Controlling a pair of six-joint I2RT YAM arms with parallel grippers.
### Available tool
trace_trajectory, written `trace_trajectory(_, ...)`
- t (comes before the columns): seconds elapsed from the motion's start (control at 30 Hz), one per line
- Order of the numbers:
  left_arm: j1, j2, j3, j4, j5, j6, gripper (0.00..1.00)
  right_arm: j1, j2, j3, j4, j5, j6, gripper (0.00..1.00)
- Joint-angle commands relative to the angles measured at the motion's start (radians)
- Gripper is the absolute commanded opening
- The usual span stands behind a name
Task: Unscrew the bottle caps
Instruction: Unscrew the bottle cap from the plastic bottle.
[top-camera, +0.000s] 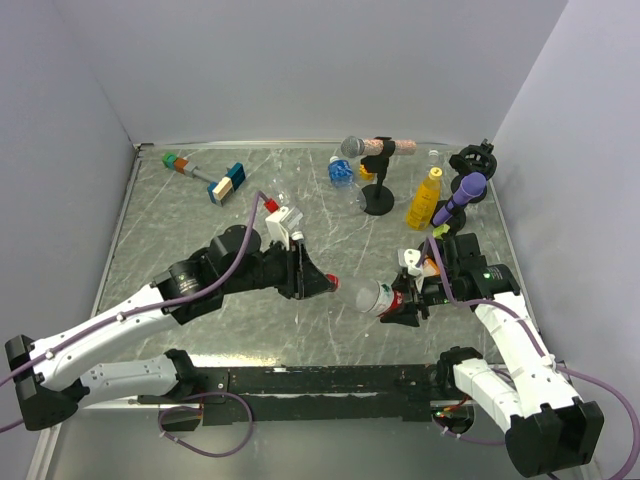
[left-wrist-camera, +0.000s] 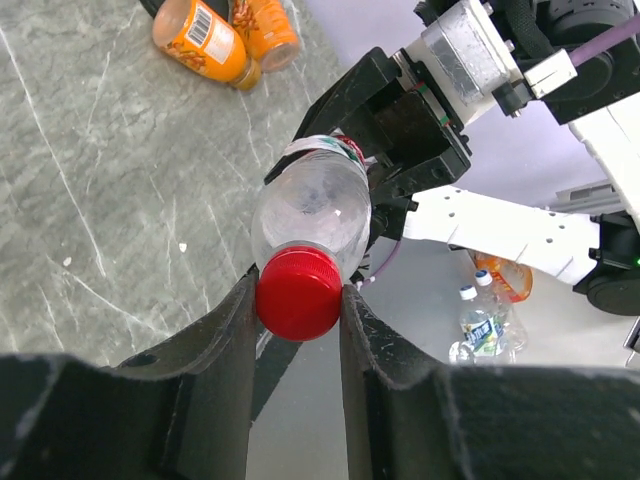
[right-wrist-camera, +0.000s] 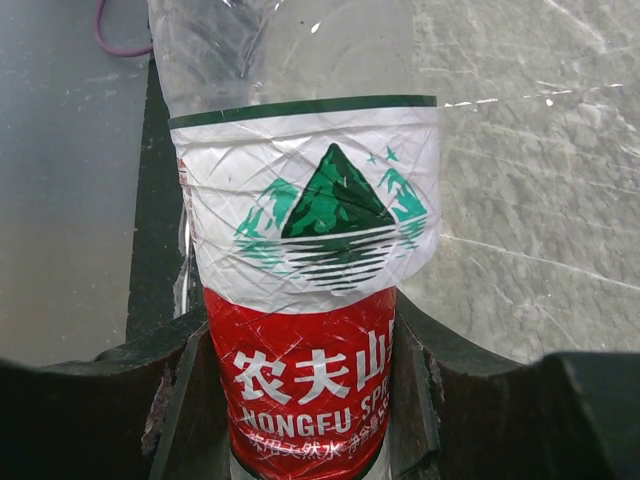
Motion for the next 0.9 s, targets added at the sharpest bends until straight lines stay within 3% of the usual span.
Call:
trace_trajectory(0.0, 0.001, -0.018, 0.06, -0.015, -0.052, -0.051, 0.21, -0.005, -0.004, -0.009, 0.034, 0.015, -0.018, 0.35)
trace_trajectory(0.1, -0.001, -0.04, 0.059, -0.017, -0.068, -0.038, 0.43, -0.006, -0.001, -0.009, 0.032, 0.014, -0.018, 0.35)
trace_trajectory(0.2, 0.001, -0.086, 0.039, 0.003, -0.068, -0.015, 0.82, -0.005, -0.001, -0.008, 0.028, 0.011, -0.024, 0.35)
trace_trajectory(0.27, 0.001, -0.119, 0.019, 0.018, -0.062, 0.027, 0.99, -0.005, -0.001, -0.008, 0.028, 0.009, -0.025, 0.35)
trace_trajectory(0.37, 0.001, -0.199, -0.031, 0.06, -0.051, 0.163, 0.97, -0.005, -0.003, -0.008, 0.026, 0.008, -0.028, 0.35)
trace_trajectory(0.57, 0.001, -0.383, -0.254, 0.214, 0.144, 0.7, 0.97, -0.005, -0.004, -0.009, 0.009, -0.003, -0.057, 0.36)
trace_trajectory(0.67, 0.001, -0.405, -0.295, 0.285, 0.205, 0.914, 0.97, -0.005, -0.013, -0.012, 0.0, -0.011, -0.073, 0.36)
trace_trajectory(0.87, 0.002, -0.232, -0.19, 0.249, 0.271, 1.026, 0.99, -0.005, -0.016, -0.017, 0.0, -0.012, -0.08, 0.36)
